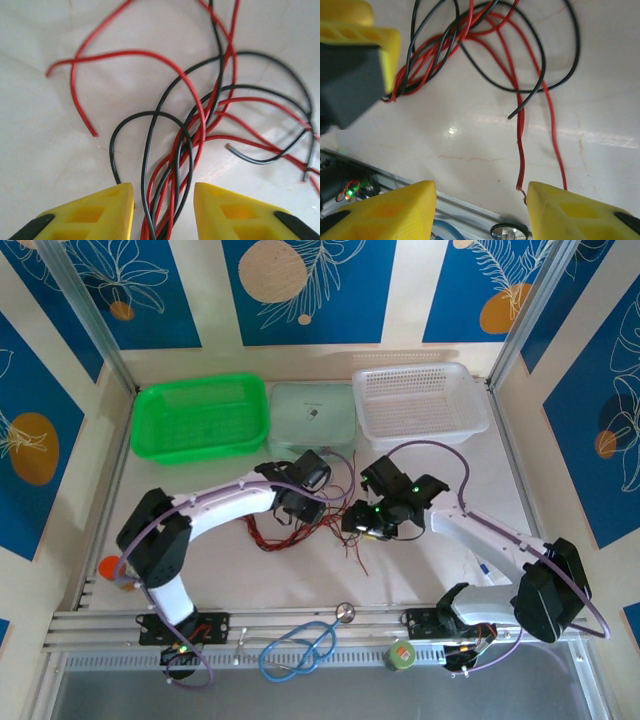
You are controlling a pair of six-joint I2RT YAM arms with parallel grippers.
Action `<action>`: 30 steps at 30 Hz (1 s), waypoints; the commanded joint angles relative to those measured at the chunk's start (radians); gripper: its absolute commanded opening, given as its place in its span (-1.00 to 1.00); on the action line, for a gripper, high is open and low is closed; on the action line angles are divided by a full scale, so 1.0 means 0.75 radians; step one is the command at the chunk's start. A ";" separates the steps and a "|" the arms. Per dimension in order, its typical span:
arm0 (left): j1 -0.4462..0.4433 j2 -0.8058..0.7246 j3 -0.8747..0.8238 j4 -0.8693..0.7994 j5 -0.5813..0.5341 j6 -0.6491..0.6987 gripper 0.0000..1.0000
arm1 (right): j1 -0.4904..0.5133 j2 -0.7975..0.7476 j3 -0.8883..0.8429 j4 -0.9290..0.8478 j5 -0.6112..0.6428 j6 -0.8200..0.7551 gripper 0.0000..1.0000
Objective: Untangle the cables
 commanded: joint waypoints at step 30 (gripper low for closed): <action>0.000 -0.283 -0.127 0.026 0.010 -0.076 -0.23 | 0.169 0.268 0.074 -0.091 0.260 0.113 -1.00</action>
